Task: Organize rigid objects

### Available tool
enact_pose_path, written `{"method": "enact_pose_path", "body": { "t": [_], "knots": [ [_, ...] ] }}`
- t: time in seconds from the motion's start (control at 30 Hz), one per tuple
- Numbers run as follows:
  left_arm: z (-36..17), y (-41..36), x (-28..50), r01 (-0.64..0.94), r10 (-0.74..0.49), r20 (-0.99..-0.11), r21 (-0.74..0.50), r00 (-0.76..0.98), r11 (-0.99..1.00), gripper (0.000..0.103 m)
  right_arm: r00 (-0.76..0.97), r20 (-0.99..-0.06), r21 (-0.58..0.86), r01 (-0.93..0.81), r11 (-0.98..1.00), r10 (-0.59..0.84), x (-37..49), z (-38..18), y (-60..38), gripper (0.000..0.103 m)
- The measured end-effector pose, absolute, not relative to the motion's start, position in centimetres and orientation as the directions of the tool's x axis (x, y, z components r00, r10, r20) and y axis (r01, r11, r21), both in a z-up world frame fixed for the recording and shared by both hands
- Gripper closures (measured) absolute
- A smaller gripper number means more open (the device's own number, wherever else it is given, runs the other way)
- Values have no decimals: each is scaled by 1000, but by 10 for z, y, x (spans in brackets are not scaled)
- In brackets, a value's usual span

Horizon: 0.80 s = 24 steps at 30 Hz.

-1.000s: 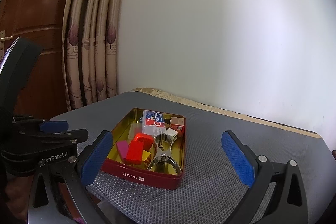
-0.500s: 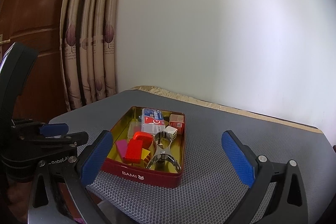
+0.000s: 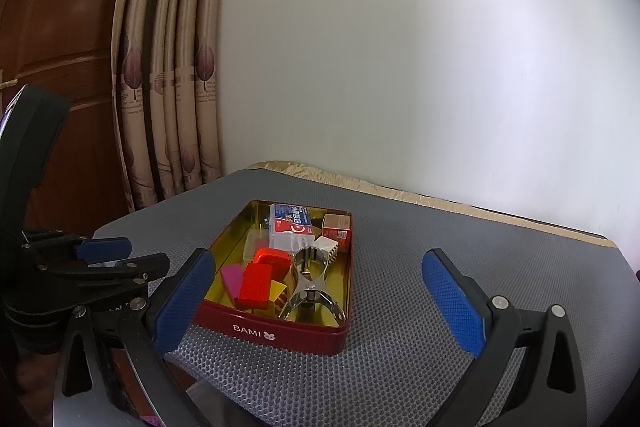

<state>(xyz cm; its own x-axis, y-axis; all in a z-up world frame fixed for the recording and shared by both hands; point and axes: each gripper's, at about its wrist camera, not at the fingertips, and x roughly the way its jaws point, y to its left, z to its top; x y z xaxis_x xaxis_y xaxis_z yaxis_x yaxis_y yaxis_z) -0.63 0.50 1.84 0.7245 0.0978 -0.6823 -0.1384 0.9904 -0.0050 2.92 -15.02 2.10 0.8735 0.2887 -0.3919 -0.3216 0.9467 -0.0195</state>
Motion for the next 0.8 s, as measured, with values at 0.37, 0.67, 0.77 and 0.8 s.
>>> {"method": "enact_pose_path", "body": {
  "t": [0.37, 0.67, 0.77, 0.8],
  "knots": [
    [17, 3, -5, -135, 97, -686, -2, 721, 991, 61, 873, -393, -17, -320, 947, 288, 29, 22, -151, 0],
    [16, 1, -4, -133, 95, -693, -2, 715, 991, 60, 877, -393, -18, -307, 952, 276, 28, 23, -148, 0],
    [16, 1, -4, -132, 100, -692, 6, 715, 991, 57, 877, -393, -16, -308, 951, 277, 28, 23, -148, 0],
    [15, 0, -4, -136, 107, -691, 13, 715, 991, 52, 877, -393, -17, -307, 951, 276, 28, 23, -148, 0]
  ]
}}
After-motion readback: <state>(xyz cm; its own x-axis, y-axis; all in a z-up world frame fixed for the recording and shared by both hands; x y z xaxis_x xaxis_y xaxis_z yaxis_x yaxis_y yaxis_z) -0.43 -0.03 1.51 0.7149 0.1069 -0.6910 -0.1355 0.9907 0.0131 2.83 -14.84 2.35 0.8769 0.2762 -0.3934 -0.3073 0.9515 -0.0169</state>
